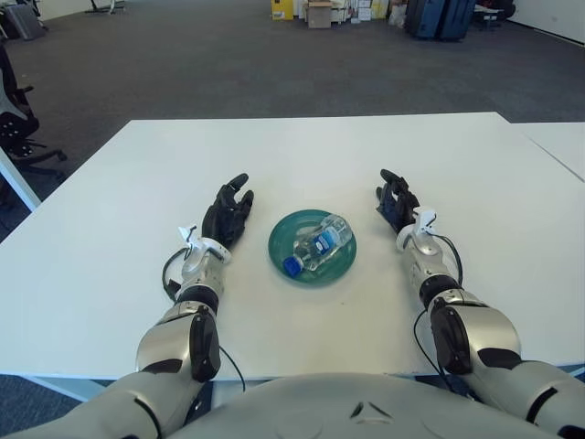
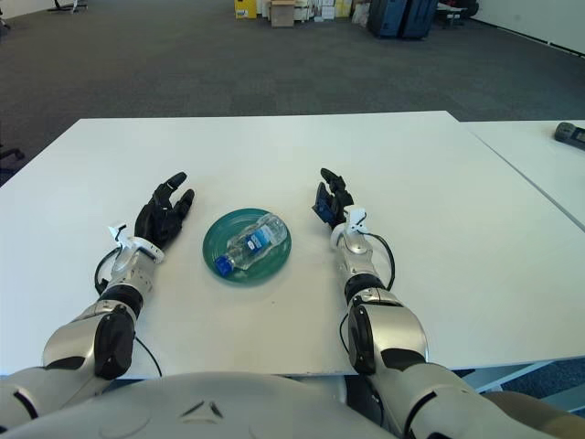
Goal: Put the bottle into the plate.
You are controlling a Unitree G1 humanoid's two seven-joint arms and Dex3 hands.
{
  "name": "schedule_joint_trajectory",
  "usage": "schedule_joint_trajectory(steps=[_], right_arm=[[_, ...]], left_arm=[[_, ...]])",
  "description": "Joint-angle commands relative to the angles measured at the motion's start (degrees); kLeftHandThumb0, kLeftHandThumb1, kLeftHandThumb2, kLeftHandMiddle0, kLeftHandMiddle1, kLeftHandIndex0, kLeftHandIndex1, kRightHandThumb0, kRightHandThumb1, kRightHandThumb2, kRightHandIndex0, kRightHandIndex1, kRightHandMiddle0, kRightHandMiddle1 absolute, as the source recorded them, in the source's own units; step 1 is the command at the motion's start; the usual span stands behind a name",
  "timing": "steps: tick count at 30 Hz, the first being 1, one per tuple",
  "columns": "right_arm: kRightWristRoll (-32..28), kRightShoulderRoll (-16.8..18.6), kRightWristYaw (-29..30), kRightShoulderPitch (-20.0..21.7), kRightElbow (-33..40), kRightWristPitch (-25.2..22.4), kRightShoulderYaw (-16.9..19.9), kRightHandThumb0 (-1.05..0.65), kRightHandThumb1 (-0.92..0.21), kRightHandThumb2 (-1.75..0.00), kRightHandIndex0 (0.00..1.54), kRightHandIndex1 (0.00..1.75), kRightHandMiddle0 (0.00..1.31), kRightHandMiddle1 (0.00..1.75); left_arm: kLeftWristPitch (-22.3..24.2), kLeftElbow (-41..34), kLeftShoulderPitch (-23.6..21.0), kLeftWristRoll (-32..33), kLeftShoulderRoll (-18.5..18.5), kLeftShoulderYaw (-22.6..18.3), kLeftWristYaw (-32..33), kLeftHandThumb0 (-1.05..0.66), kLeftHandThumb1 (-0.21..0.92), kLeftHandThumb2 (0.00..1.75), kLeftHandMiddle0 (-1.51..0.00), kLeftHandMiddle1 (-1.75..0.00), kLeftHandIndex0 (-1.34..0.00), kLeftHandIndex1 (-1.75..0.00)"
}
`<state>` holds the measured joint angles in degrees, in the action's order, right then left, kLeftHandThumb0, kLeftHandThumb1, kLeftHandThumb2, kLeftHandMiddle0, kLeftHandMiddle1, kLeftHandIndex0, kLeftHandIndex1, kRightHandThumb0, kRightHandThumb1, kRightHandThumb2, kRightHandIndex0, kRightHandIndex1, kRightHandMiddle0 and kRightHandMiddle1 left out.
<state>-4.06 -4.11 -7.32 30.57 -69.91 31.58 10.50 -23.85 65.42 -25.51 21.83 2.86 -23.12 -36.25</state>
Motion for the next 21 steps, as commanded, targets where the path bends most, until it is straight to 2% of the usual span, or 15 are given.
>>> schedule_joint_trajectory(steps=[1, 11, 21], right_arm=[[0.1, 0.0, 0.3, -0.2, -1.3, -0.8, 0.2, -0.76, -0.92, -0.94, 0.26, 0.03, 0.00, 0.57], [2.2, 1.1, 3.7, -3.1, -1.4, 1.3, -1.2, -0.75, -0.92, -0.90, 0.39, 0.06, 0.00, 0.75], [3.8, 1.2, 7.5, -4.2, -1.8, 3.1, -1.8, -0.75, -0.92, -0.88, 0.50, 0.09, 0.00, 0.87]], left_arm=[[0.0, 0.2, 0.2, -0.4, 0.0, 0.2, 0.7, -0.87, 0.92, 0.96, -0.72, -0.22, -0.04, -0.90], [0.1, -0.1, 0.3, -0.4, 0.1, 0.3, 0.4, -0.85, 0.92, 0.95, -0.71, -0.25, -0.07, -0.92], [-0.1, 0.0, 0.3, -0.6, 0.3, 0.8, 0.2, -0.83, 0.92, 0.92, -0.61, -0.45, -0.08, -0.94]])
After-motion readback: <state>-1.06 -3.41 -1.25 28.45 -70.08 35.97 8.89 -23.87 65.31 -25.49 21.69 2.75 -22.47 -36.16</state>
